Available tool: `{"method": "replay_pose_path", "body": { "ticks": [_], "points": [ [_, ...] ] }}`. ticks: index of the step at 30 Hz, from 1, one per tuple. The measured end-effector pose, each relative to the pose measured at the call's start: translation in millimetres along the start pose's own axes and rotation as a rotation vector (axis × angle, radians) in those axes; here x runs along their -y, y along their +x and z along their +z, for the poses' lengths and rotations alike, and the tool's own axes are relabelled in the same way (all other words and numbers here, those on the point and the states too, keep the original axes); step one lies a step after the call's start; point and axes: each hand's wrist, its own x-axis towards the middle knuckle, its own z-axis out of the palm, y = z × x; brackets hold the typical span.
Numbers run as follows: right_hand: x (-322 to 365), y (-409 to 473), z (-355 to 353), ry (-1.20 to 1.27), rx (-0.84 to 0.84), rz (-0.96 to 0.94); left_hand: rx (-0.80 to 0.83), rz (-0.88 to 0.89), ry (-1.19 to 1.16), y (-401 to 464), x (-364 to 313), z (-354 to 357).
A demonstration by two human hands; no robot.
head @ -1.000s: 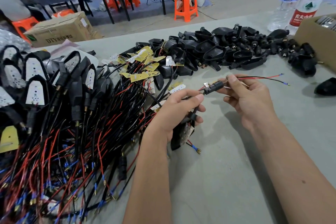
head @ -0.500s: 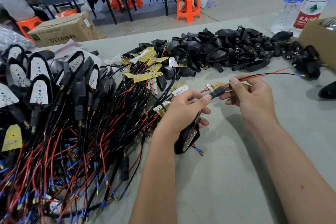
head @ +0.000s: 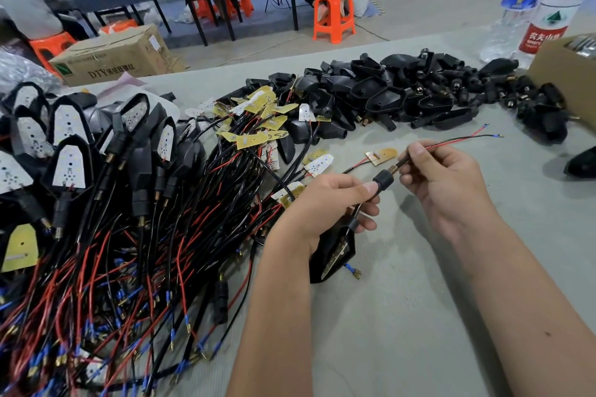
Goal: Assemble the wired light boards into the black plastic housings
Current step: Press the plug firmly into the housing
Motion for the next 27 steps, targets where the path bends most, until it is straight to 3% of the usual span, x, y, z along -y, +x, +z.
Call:
{"method": "replay_pose_path", "body": {
  "ticks": [12, 15, 19, 24, 27],
  "points": [
    [5.4, 9.7, -4.3, 0.298, -0.221, 0.019, 0.078, -0.028, -0.13, -7.5, 0.8, -12.5],
    [2.3, 5.1, 0.3, 0.163, -0.108, 0.108, 0.012, 0.009, -0.07, -5.3, 2.3, -10.2],
    [-0.9, -8.6, 12.5, -0.125, 0.227, 0.221, -0.054, 0.071, -0.034, -3.1, 2.2, -6.3],
    [5.2, -8.1, 8.5, -0.08, 0.162, 0.171, -0.057, 0.058, -0.066, -8.4, 2.5, -14.7],
    [6.6, -6.7, 7.1, 0.037, 0.113, 0.161, -0.057, 0.076, 0.039, -12.3, 4.2, -21.4]
  ]
}}
